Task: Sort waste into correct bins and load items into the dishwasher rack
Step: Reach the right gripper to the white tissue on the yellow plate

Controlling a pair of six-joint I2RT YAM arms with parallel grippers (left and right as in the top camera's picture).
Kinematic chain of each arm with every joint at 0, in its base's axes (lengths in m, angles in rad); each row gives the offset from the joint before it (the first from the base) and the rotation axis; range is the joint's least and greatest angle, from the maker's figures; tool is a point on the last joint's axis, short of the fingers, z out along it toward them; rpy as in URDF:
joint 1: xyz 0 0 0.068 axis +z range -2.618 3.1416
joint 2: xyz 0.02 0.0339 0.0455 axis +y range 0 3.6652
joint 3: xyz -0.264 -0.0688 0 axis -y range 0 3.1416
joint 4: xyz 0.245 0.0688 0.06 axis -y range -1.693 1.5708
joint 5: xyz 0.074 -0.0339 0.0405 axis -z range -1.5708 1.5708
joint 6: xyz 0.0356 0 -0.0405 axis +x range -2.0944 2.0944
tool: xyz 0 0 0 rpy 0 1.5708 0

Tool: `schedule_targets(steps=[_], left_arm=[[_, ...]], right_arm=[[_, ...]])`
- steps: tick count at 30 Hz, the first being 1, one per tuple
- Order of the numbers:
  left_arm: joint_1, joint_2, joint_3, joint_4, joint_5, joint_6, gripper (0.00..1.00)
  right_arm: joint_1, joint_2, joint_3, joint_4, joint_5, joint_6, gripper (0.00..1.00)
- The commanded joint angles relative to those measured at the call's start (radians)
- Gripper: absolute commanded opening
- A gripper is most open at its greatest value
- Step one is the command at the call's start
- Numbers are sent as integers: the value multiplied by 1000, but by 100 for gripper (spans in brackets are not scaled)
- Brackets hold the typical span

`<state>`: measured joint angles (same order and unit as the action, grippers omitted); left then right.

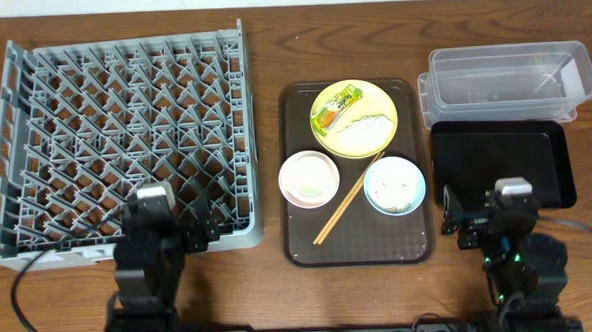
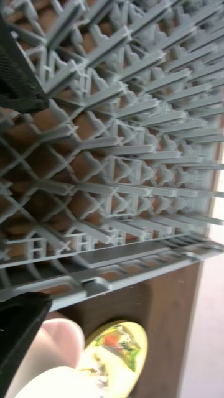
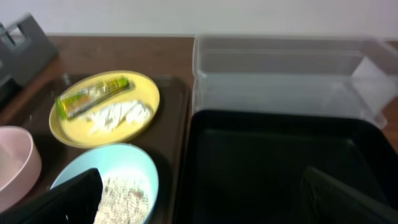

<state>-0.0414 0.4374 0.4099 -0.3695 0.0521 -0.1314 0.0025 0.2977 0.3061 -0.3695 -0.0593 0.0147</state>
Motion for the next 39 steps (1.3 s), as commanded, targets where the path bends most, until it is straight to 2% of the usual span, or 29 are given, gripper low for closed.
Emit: schedule_targets(steps=[1, 8, 11, 14, 18, 19, 20, 23, 24, 28, 37, 39], left_arm=[[-4, 109, 139, -87, -5, -5, 93], [-4, 301, 375, -362, -1, -5, 93], [-3, 336, 400, -393, 0, -5, 93], [-3, 346, 399, -397, 0, -5, 93], [-3, 343, 399, -396, 0, -5, 93], [-3, 343, 399, -396, 0, -5, 93], [-3, 343, 399, -396, 3, -5, 93], [-3, 343, 399, -396, 15, -5, 93], [-3, 343, 399, -396, 15, -5, 93], [-3, 343, 399, -396, 15, -5, 93], [-3, 346, 399, -392, 14, -5, 93], [-3, 346, 399, -392, 14, -5, 93]], right_arm=[[11, 119, 115, -47, 10, 11, 99], [12, 504, 454, -264, -78, 10, 99], [12, 694, 641, -407, -79, -8, 99], [12, 839, 775, -445, -94, -13, 99], [12, 966, 863, -321, -319, 37, 99], [14, 983, 864, -274, -360, 45, 87], [21, 1004, 863, -236, -369, 59, 84], [67, 1080, 863, -159, -300, 164, 77], [88, 1108, 863, -145, -275, 191, 71], [171, 1218, 863, -104, -212, 241, 61], [309, 1431, 863, -29, -13, 391, 59], [328, 1465, 863, -1, -2, 394, 55]])
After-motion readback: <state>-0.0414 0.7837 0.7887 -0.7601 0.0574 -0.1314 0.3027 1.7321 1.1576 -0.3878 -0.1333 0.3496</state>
